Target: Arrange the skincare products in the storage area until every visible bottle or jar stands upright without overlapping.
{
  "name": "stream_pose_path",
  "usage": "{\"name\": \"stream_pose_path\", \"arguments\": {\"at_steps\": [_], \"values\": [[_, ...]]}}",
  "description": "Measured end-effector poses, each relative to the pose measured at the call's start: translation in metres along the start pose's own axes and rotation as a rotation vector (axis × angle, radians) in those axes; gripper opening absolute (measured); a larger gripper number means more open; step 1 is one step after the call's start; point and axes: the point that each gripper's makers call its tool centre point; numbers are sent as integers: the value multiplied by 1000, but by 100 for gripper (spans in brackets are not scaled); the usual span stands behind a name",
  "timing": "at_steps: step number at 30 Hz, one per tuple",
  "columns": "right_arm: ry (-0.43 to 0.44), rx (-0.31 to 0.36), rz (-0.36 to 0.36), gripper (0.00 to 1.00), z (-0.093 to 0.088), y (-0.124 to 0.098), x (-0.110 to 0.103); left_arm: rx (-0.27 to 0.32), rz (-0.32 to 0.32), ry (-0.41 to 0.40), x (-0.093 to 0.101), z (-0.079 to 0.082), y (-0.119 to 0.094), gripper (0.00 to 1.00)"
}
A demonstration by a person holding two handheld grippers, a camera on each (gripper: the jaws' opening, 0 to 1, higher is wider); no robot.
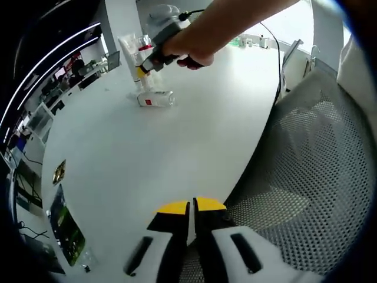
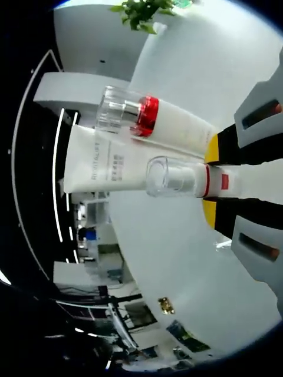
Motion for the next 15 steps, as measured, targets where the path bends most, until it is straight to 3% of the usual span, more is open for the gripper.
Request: {"name": "stream_pose_path", "arguments": {"at_steps": [15], "values": [[40,-27,-52,15,1,5,0,1,3,1,-1,0,0,0]]}}
Point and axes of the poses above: the point that each gripper's makers call its tool centre point, and the gripper's own axes: y roughly forward along the fingers, x roughly to its right, z roughly out of its top, and after that the axes turned 5 degrees about y, right-handed
